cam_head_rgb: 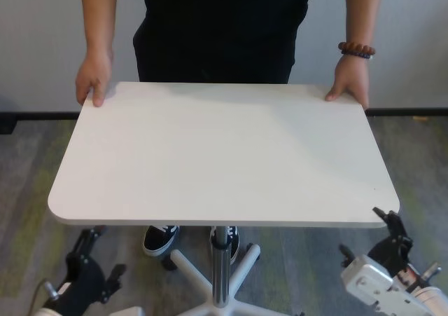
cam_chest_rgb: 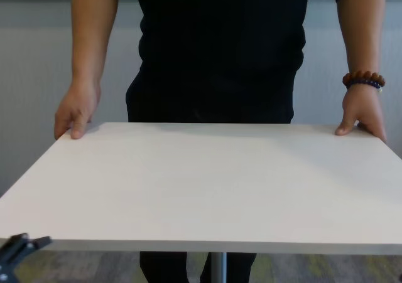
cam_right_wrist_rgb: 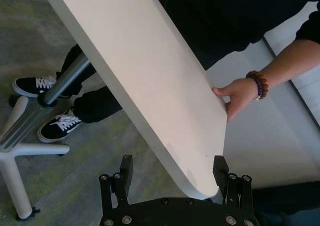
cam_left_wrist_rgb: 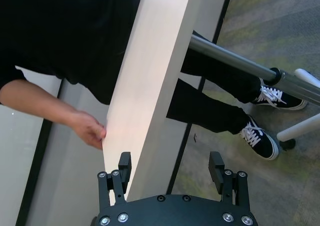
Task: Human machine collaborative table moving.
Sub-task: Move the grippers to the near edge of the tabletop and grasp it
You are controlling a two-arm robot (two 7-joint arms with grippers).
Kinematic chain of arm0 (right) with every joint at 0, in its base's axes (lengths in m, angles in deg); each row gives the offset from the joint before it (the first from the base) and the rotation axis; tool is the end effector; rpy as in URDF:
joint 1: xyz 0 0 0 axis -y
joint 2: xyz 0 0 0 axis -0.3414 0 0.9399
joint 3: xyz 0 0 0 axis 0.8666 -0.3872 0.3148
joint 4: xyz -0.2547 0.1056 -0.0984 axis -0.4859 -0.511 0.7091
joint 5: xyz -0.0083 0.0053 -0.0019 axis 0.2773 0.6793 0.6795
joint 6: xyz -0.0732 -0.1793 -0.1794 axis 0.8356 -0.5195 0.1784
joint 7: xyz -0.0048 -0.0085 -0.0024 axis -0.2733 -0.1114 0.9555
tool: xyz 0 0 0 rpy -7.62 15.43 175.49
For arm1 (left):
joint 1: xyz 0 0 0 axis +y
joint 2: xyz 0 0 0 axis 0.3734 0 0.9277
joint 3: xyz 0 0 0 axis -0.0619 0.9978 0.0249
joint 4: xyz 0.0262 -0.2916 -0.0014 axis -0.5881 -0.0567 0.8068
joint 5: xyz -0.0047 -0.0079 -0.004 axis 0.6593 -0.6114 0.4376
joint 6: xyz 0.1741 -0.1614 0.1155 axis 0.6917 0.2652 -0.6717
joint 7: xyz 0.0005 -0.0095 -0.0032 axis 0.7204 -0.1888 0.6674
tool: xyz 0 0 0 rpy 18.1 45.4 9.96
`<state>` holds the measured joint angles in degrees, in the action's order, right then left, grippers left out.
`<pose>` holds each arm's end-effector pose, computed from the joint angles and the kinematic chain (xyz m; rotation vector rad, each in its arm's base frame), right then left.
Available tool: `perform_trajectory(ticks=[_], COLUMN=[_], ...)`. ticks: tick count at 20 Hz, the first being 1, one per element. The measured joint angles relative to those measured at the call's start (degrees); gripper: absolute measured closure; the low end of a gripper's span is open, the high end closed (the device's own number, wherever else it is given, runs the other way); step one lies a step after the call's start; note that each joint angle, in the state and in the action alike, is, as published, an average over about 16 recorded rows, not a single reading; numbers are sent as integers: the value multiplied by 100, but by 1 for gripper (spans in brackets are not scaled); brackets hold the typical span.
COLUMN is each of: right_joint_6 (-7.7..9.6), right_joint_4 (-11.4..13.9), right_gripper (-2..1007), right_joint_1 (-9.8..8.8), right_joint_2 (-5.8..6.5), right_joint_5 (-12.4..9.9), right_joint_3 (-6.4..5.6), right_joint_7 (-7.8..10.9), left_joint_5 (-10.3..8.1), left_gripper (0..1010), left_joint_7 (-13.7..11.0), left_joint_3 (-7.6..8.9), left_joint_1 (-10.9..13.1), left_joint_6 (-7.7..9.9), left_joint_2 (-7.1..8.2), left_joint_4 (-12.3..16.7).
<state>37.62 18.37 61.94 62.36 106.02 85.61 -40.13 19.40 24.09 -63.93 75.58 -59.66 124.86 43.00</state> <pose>0.2032 -0.0649 -0.3270 -0.7890 -0.6119 -1.1087 0.1975 0.0624 -0.3472 0.8326 -0.9180 0.9608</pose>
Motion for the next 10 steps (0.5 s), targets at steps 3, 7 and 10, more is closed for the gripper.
perform_trajectory(ticks=[3, 7, 10], right_joint_6=[-3, -14, -11], right_joint_4=[-20, -66, -115], right_gripper=[0, 0, 0], right_joint_1=[-26, -10, 50], right_joint_2=[-8, -35, -75], right_joint_5=[11, 46, 95], right_joint_3=[-49, -99, -107], right_joint_7=[21, 68, 137], left_joint_5=[178, 375, 499], left_gripper=[7, 7, 7], left_joint_7=[-28, -54, -52], left_joint_3=[-85, -168, -202], left_joint_1=[-112, -278, -400], left_joint_6=[50, 92, 113], left_joint_2=[-138, -328, -464], left_joint_4=[-111, -273, -400])
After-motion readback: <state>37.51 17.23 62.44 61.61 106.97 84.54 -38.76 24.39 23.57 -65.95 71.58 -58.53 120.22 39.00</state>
